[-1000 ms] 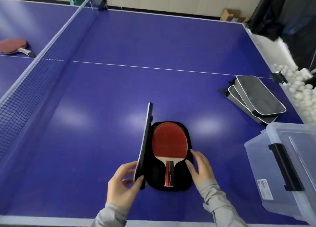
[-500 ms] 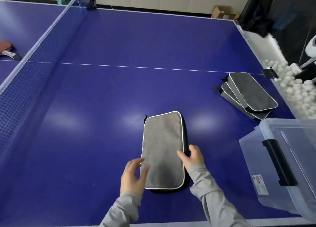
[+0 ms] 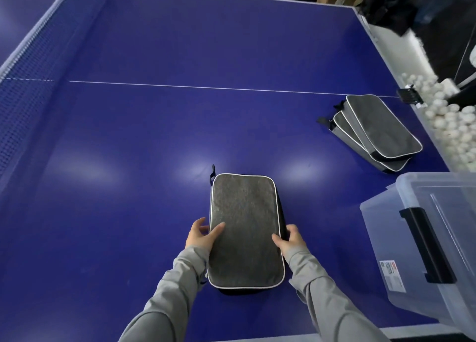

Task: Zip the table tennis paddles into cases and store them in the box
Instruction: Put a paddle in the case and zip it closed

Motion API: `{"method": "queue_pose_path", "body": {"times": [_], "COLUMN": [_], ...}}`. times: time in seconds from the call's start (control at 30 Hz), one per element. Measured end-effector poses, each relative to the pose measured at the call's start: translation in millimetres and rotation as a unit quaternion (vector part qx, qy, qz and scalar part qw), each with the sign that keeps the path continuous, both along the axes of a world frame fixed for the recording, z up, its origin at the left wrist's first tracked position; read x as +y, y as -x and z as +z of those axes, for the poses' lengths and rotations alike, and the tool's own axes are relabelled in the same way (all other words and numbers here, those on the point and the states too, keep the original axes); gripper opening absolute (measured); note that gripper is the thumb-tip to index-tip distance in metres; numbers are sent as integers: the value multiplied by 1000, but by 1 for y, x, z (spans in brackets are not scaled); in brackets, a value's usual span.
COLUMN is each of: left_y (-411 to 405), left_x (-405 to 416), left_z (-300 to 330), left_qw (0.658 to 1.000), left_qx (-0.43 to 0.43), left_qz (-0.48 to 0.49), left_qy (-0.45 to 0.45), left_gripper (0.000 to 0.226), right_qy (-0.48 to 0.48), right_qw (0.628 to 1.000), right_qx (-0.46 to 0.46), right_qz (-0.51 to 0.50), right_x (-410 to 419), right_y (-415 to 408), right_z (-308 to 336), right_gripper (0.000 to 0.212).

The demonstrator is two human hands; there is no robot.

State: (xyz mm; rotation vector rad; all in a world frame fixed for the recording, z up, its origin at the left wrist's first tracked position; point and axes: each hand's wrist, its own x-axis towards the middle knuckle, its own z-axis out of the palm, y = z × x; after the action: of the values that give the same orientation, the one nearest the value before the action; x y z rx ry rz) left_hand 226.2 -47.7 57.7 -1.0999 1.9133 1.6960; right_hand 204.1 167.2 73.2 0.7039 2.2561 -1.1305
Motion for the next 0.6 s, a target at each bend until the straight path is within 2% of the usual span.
{"method": "queue_pose_path", "body": {"times": [0.13,0.23,0.4,0.53,0.6], "left_y": [9,13,17,14,10], "left_x": [3,2,3,9,12], "left_z": [-4,-7,-11,-6,-2], "left_qw": [999,998,1000,997,995], "left_qx": [-25,-29,-13,5,12], "left_qz": [-18,-20,-17,-34,-28], "left_qy": [31,46,-20,-68,-98], "left_gripper": [60,56,57,44,44], "right_qy": [36,59,71,76,84], "right_qw": [999,998,997,996,995], "right_qx": [-5,-15,4,33,37], "right_qz": [-2,11,23,23,27], "right_x": [3,4,9,18,22], "right_y": [1,4,6,5,3], "right_z": [-3,-4,-4,-3,-2], "right_gripper": [53,51,45,44,47]}}
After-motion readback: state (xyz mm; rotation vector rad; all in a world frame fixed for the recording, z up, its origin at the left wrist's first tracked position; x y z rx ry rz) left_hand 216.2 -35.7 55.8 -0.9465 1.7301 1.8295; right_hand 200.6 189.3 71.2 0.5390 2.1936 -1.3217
